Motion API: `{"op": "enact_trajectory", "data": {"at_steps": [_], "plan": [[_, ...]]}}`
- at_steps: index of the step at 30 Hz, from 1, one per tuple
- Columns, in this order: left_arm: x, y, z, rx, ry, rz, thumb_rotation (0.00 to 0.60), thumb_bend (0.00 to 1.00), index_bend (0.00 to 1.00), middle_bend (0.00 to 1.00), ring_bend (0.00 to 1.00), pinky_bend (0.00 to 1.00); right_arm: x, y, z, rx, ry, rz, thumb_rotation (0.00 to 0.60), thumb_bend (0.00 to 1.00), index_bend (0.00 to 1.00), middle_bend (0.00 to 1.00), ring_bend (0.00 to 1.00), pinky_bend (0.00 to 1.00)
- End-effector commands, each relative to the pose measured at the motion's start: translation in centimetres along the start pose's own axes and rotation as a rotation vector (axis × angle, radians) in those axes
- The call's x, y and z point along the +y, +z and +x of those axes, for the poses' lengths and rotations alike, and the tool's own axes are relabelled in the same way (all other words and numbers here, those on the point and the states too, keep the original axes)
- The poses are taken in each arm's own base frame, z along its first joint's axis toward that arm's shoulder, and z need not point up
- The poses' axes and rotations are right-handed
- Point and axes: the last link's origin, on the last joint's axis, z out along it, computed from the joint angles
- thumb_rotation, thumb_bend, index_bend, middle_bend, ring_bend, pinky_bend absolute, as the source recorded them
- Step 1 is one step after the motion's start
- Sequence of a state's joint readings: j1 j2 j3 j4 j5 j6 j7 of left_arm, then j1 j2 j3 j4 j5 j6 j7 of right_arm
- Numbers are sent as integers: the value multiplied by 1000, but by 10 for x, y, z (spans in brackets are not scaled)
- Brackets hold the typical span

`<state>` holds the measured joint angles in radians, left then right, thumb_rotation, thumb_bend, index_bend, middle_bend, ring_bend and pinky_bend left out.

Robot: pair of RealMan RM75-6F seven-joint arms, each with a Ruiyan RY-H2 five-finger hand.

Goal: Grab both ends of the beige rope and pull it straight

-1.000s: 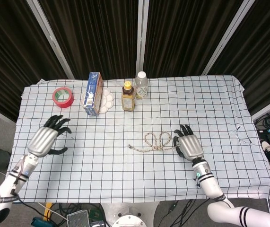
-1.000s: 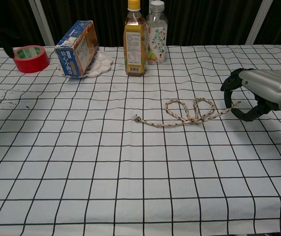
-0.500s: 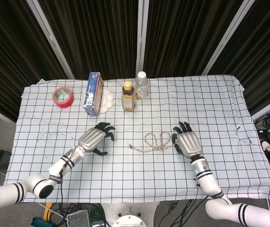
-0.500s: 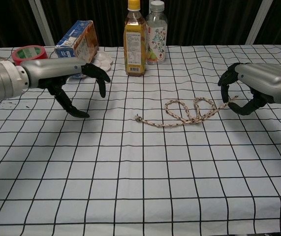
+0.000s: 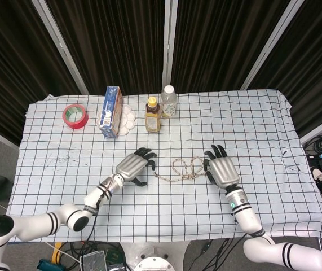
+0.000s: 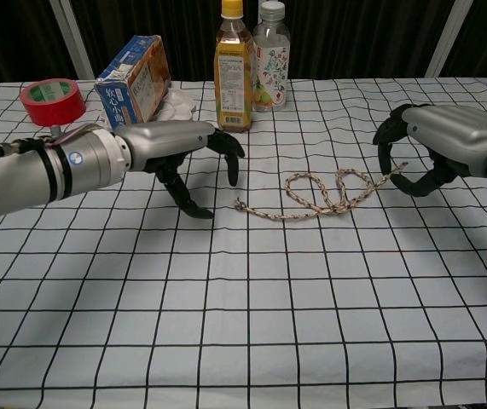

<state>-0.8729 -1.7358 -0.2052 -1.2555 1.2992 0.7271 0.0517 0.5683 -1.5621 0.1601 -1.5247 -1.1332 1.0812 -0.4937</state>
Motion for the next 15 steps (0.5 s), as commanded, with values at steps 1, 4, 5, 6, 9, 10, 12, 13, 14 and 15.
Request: {"op": "enact_trajectory", "data": {"at_steps": [1,4,5,6,9,10,12,13,14,15], "plan": [[6,9,-3,24,20,-17,600,157,405,93,0,0,-1,-1,0,5,1,0,600,501,618,209,0,0],[11,16,-6,21,12,-24,600,158,428,93,0,0,0,-1,0,10,4,-4,600,501,618,208,0,0],[12,18,-7,19,13,-27,600,159,441,92,0,0,0,-1,-1,11,4,-5,600,501,618,208,0,0],[14,20,-8,14,18,-31,600,163,449,92,0,0,0,-1,-1,11,4,-6,600,501,618,208,0,0],[16,25,-10,1,20,-33,600,191,455,93,0,0,1,-1,-1,11,6,-7,600,501,618,208,0,0],[17,27,-10,-1,22,-31,600,203,458,93,0,0,1,-1,-1,12,7,-7,600,501,618,208,0,0],[18,30,-11,-7,27,-27,600,224,469,93,0,0,0,-1,-1,10,9,-5,600,501,618,208,0,0],[18,32,-12,-11,30,-25,600,237,475,93,0,0,0,-1,-1,11,9,-5,600,502,618,208,0,0],[18,33,-12,-13,33,-24,600,254,480,93,0,0,0,-1,-1,10,9,-4,600,504,618,208,0,0],[18,34,-13,-17,38,-21,600,264,481,93,0,0,0,-1,-2,8,10,-4,600,506,618,208,0,0]]}}
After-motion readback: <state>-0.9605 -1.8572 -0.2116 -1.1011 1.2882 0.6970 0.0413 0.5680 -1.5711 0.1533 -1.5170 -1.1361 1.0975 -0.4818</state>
